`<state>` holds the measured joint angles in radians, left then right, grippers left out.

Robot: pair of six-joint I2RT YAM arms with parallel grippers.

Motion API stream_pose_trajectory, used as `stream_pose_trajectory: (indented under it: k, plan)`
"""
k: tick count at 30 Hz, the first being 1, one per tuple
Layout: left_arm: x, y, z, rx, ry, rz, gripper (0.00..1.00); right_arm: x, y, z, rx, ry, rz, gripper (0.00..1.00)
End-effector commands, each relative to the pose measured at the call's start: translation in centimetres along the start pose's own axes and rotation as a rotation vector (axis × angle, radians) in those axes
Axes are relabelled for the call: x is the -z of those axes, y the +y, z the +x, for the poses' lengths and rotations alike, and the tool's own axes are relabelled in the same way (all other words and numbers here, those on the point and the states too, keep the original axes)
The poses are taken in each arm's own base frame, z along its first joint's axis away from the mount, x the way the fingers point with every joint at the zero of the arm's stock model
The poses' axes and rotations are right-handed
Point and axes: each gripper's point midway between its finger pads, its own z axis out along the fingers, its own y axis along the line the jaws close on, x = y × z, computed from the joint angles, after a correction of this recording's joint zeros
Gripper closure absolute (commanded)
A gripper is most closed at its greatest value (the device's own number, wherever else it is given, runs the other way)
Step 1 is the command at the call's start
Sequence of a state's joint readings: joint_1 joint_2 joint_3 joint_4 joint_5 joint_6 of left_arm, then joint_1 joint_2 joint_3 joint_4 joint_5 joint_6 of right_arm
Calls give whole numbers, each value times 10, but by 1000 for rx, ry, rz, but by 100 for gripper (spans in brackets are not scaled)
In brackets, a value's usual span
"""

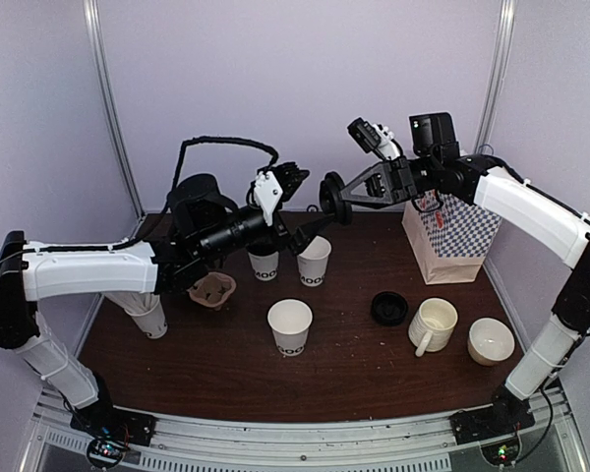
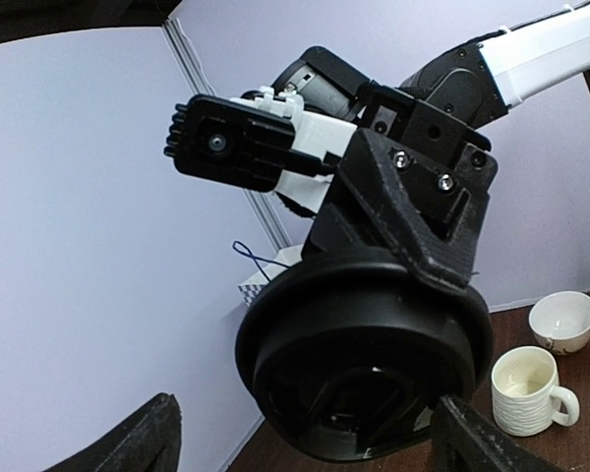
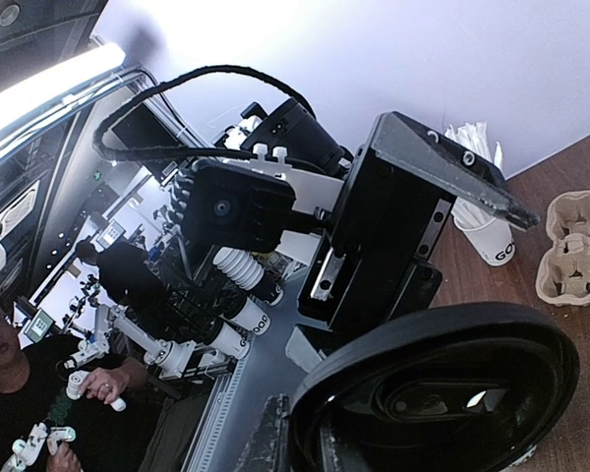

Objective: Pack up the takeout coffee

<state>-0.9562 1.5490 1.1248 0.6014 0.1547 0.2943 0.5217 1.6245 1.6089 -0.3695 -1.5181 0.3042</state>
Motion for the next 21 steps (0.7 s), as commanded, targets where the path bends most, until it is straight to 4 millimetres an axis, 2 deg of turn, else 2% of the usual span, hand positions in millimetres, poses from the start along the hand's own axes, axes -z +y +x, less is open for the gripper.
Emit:
stream_pose_trajectory:
  k: [1, 7, 14, 21]
  plan:
    - [-6, 0, -22, 10, -71, 42, 9, -4, 8, -2, 22, 9, -42, 91]
    - [-6, -9, -20, 14, -70, 101, 12, -4, 8, -2, 17, 10, -48, 91]
    - [-3, -29, -17, -1, -54, 225, 14, -4, 8, -3, 19, 8, -50, 91]
    - [1, -33, -11, -18, -32, 232, 18, -4, 5, -3, 13, 6, -52, 91]
